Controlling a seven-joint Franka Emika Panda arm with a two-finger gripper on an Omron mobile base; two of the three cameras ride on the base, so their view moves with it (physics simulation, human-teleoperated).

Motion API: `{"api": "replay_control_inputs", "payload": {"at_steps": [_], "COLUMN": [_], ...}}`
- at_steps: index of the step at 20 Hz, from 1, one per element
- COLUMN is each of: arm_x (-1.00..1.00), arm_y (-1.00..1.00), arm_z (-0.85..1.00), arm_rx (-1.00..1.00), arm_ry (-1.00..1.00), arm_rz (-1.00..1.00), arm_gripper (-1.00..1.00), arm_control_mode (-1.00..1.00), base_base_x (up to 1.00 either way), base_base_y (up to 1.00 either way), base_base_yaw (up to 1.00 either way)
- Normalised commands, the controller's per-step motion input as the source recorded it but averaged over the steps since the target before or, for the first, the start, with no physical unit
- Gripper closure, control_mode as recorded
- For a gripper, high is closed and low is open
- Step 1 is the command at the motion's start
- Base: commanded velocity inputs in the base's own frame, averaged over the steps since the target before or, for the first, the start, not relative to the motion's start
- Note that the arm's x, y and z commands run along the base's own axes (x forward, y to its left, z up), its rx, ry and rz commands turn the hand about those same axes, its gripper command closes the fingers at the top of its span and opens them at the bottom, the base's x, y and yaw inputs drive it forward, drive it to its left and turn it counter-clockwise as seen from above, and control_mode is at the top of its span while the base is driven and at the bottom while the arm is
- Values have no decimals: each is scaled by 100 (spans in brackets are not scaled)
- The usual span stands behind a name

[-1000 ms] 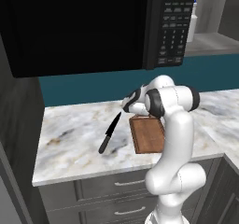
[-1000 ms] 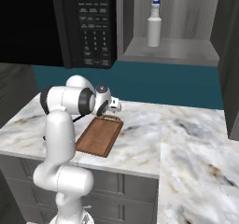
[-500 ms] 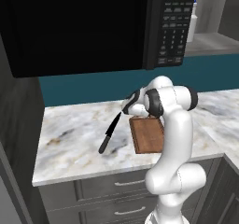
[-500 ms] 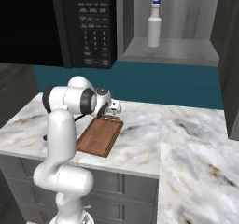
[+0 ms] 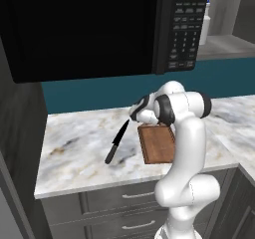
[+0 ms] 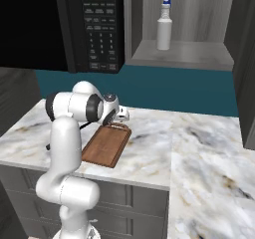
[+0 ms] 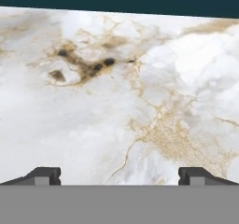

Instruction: Move the cutting board and knife to the sink. Then move spray from the cabinet to the counter.

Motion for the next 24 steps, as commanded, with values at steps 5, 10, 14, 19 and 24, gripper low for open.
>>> {"api": "replay_control_inputs", "payload": {"at_steps": [5, 10, 14, 19, 24], "arm_x": [-25, -31, -29, -29, -32], "arm_y": [-2, -2, -6, -16, -14], "arm_z": [-13, -16, -21, -26, -27], "arm_rx": [0, 5, 6, 4, 0], "arm_ry": [0, 1, 3, 2, 7], "arm_rz": [17, 21, 18, 15, 8], "arm_gripper": [-100, -100, -100, -100, -100], "arm_control_mode": [-100, -100, -100, -100, -100], "base_base_x": [0, 0, 0, 0, 0], "base_base_y": [0, 0, 0, 0, 0], "base_base_yaw": [0, 0, 0, 0, 0]}}
